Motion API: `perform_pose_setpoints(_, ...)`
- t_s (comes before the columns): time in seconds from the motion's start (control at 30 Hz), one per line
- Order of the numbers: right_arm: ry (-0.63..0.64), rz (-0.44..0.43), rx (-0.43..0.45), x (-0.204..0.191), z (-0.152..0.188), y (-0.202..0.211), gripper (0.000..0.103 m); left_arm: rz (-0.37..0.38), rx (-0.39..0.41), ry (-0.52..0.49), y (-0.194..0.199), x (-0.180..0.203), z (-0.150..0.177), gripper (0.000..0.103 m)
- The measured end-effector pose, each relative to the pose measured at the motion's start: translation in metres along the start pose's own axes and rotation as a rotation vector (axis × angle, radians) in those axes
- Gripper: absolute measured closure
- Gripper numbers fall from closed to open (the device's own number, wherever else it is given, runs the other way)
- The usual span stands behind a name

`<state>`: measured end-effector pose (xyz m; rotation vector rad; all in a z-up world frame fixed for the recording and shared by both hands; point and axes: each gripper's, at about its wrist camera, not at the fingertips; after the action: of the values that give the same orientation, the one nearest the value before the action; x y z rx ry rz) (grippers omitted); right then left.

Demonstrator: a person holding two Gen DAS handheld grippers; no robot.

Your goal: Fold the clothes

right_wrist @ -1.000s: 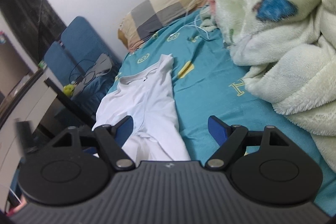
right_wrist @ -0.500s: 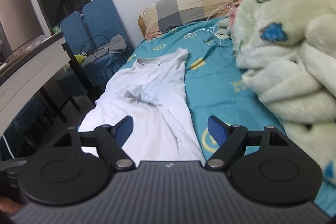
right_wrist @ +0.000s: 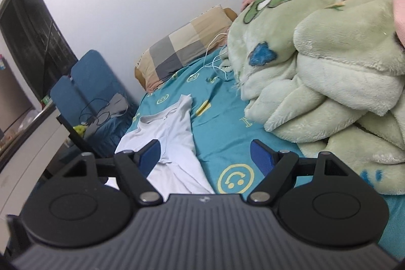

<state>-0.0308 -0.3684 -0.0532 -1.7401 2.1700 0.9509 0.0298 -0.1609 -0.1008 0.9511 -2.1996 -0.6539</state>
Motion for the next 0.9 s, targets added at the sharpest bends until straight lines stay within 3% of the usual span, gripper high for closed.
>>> perform_pose_setpoints(0.1, -0.054, 0.003, -0.004, 0.012, -0.001, -0.003, 0.023, 0.018, -0.061, -0.017, -0.031, 0.012, 0.003, 0.05)
perform_pose_setpoints(0.27, -0.101, 0.001, -0.028, 0.019, 0.001, -0.009, 0.023, -0.023, -0.178, 0.008, -0.065, 0.004, 0.012, 0.091)
perform_pose_setpoints(0.33, -0.096, -0.004, -0.031, 0.019, 0.001, -0.01, 0.023, 0.007, -0.17, 0.071, -0.057, -0.009, 0.009, 0.097)
perform_pose_setpoints(0.6, -0.096, 0.003, -0.064, 0.018, 0.004, -0.017, 0.023, 0.119, -0.173, 0.281, 0.012, -0.076, -0.022, 0.097)
perform_pose_setpoints(0.83, -0.052, -0.006, -0.162, 0.007, 0.014, -0.031, 0.023, -0.107, -0.263, 0.299, 0.013, -0.135, -0.01, 0.096)
perform_pose_setpoints(0.9, -0.048, -0.033, -0.216, 0.004, 0.019, -0.037, 0.023, -0.134, -0.269, 0.312, 0.011, -0.14, -0.008, 0.092)
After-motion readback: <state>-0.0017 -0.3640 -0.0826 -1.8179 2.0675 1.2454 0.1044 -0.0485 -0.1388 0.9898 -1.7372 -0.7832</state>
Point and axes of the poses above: each gripper's, at about its wrist camera, not at the fingertips, and y roughly against the way its jaws point, x to its right, z to its underside, and after that the axes turned 4 degrees about x, right-handed
